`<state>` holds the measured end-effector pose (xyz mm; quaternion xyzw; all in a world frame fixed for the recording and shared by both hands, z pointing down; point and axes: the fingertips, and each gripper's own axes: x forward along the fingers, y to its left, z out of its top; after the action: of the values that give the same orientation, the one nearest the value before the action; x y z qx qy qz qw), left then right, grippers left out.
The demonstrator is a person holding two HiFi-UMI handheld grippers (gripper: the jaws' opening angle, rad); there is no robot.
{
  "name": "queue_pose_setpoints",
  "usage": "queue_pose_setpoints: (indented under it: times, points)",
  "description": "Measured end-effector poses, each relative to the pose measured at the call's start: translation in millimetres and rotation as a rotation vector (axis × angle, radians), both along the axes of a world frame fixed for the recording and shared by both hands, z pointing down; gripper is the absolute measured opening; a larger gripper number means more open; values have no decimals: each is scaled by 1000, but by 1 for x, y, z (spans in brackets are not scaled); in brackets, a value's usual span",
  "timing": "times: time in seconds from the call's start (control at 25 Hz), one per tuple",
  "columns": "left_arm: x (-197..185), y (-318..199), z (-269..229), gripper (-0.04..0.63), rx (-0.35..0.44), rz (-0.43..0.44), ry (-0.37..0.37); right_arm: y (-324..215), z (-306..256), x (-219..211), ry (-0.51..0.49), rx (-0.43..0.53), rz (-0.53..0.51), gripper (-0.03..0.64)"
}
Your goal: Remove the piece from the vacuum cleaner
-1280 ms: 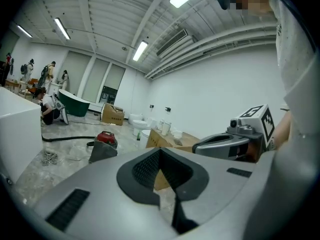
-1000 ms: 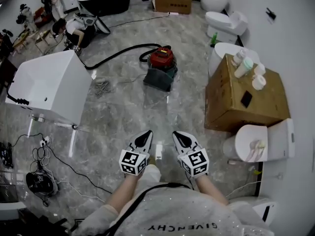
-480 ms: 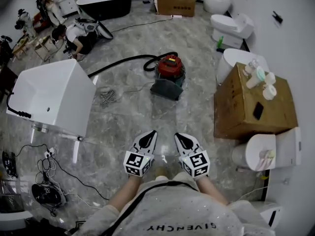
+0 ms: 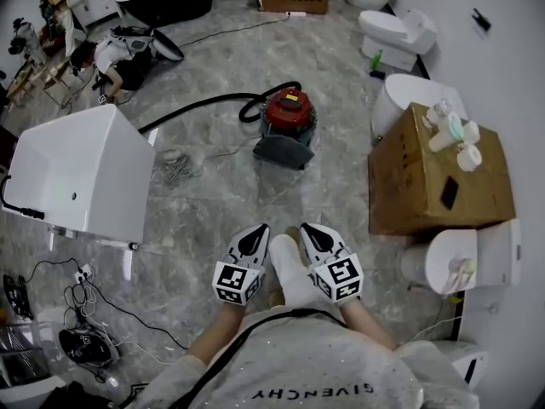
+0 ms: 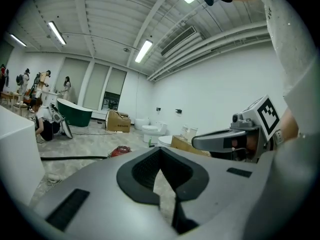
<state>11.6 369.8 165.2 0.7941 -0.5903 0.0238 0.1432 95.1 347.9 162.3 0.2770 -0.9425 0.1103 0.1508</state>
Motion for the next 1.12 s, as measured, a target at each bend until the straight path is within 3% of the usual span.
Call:
queue_pose_setpoints:
  times: [0.64,0.92,1.12]
  points:
    - [-44,-161,6,21,-25,47,-10,-145,27,-66,52,-67,-75,15]
    - [-57,-199,32,21,-81,53,16,-186,41,-89,61,-68,-116,15]
    - [-63,-223,44,21,-107,84,3,-218,55,-89,63,-79,-75,15]
